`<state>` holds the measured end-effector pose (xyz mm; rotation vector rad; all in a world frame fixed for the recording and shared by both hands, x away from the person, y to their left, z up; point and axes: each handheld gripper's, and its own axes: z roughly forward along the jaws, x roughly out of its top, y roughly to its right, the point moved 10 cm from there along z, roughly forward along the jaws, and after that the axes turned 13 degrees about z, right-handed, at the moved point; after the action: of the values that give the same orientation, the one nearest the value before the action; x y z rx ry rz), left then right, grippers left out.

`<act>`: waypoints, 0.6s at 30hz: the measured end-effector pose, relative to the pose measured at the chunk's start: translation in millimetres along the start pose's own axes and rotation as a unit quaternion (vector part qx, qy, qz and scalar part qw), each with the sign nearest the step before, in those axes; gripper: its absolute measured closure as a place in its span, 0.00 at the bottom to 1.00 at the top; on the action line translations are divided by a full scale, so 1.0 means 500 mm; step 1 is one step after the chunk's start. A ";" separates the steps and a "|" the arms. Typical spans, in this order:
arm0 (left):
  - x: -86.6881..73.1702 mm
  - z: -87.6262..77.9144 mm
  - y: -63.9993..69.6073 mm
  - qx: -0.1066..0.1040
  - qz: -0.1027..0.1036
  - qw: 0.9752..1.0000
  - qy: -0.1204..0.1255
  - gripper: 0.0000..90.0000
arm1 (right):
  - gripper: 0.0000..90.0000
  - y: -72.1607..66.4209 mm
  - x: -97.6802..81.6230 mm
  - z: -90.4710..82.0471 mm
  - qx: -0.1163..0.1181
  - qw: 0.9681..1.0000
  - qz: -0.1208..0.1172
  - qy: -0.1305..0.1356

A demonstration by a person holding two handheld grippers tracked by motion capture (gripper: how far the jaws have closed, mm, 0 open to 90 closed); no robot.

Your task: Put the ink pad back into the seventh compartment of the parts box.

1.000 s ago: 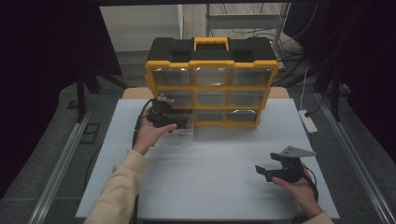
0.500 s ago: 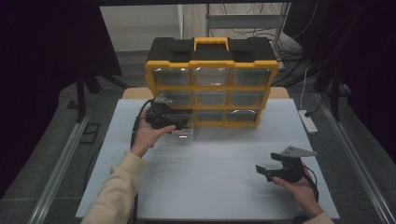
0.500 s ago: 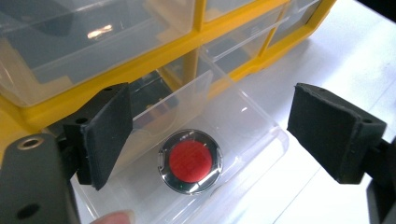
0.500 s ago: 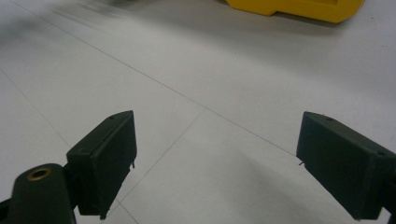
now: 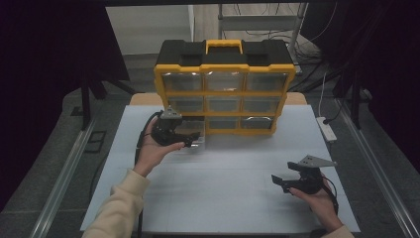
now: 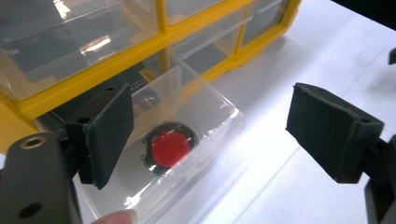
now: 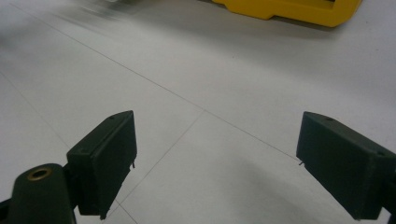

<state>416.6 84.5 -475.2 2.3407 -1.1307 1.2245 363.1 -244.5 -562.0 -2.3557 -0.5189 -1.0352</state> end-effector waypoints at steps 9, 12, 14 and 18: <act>-0.033 -0.033 0.028 0.005 -0.004 1.000 0.004 0.18 | 0.14 0.000 -0.002 -0.004 -0.007 1.000 -0.004 0.000; -0.048 -0.044 0.041 0.005 -0.005 1.000 0.006 0.18 | 0.14 -0.001 -0.003 -0.004 -0.007 1.000 -0.006 -0.001; -0.062 -0.053 0.048 0.005 -0.004 1.000 0.005 0.18 | 0.14 -0.002 -0.004 -0.003 -0.007 1.000 -0.006 -0.002; -0.090 -0.066 0.055 0.011 -0.008 1.000 0.003 0.18 | 0.14 -0.002 -0.004 -0.001 -0.006 1.000 -0.006 -0.003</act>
<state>361.9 107.4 -493.5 2.3556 -1.1013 1.2436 360.9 -244.4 -562.8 -2.3702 -0.5309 -1.0387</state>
